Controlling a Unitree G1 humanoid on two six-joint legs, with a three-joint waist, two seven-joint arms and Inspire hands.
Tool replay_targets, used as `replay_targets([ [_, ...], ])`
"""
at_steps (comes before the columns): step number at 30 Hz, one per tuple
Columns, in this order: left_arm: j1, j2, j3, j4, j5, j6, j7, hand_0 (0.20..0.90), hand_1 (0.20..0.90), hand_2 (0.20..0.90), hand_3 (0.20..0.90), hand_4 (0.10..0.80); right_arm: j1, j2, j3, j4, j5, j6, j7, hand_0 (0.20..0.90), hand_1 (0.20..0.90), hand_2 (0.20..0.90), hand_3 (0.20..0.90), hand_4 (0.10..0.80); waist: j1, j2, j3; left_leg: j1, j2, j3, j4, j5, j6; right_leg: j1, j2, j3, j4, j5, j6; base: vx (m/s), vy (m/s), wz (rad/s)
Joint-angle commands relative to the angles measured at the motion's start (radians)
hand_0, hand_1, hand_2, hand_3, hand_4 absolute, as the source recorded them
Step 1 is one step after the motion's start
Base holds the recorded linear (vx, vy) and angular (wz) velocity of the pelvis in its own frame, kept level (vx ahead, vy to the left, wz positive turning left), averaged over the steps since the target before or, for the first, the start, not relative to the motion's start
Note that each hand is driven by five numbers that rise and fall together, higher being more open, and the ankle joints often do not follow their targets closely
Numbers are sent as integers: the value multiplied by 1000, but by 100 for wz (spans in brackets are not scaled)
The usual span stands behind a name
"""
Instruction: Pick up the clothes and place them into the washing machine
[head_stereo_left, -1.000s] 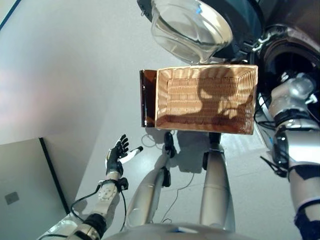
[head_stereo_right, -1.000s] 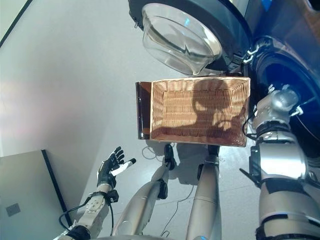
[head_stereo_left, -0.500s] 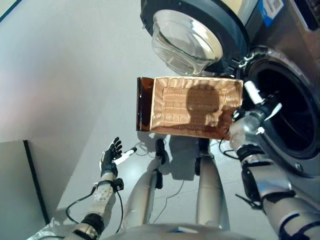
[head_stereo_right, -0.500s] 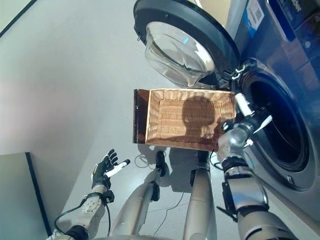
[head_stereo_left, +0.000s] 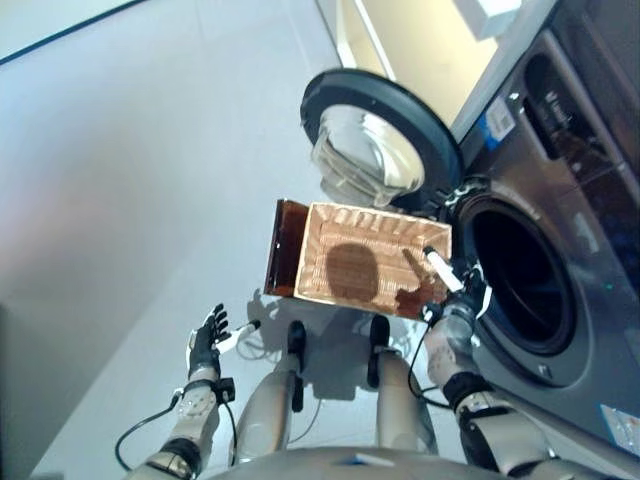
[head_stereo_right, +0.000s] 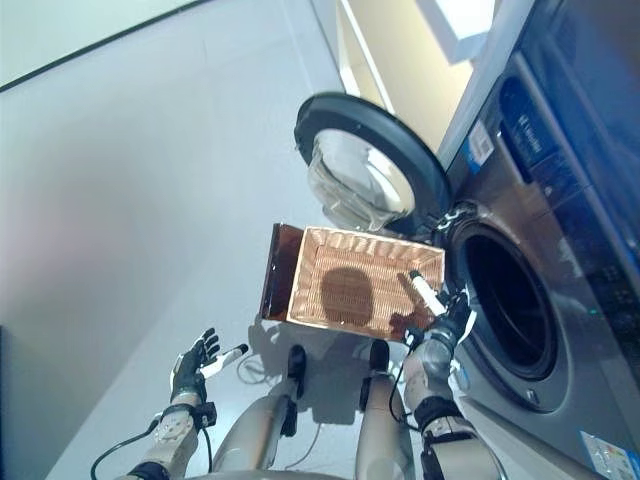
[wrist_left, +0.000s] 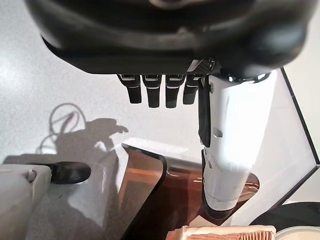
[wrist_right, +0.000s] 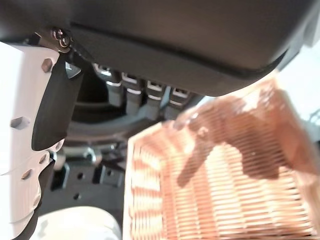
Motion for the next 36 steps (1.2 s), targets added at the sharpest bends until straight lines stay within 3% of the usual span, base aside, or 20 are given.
replay_targets([
  [1, 8, 40, 47, 61, 53, -18, 8, 900, 900, 900, 900, 800, 94, -25, -1, -77, -91, -10, 69, 900, 900, 900, 900, 800, -12, -21, -93, 34, -32, 26, 2, -47, -27, 136, -4, 12, -176, 70, 27, 114, 29, -2],
  [10, 53, 48, 64, 185, 176, 32, -48, 900, 900, 900, 900, 800, 285, -55, 1, 63, -367, 102, 129, 900, 900, 900, 900, 800, -32, -55, -208, 212, -30, 45, -73, -59, -23, 312, -13, 20, -275, 93, 55, 118, 11, -5],
  [15, 63, 30, 49, 192, 224, 44, -61, 900, 900, 900, 900, 800, 313, -67, 86, 188, -574, 157, 146, 900, 900, 900, 900, 800, -25, -62, -262, 280, -36, 58, -141, -45, -24, 372, -23, 28, -351, 126, 73, 36, 4, -12],
  [22, 70, 2, 18, 189, 329, 91, -119, 900, 900, 900, 900, 800, 305, -73, 220, 432, -891, 259, 184, 900, 900, 900, 900, 800, -15, -75, -298, 344, -33, 47, -135, -68, -14, 454, -22, 15, -340, 100, 71, 47, -19, 2],
  [36, 100, -25, 22, 253, 370, 146, -193, 900, 900, 900, 900, 800, 274, -57, 235, 461, -930, 279, 207, 900, 900, 900, 900, 800, -17, -66, -338, 410, -28, 49, -127, -100, -5, 518, -19, 33, -344, 75, 69, 24, 0, -1],
])
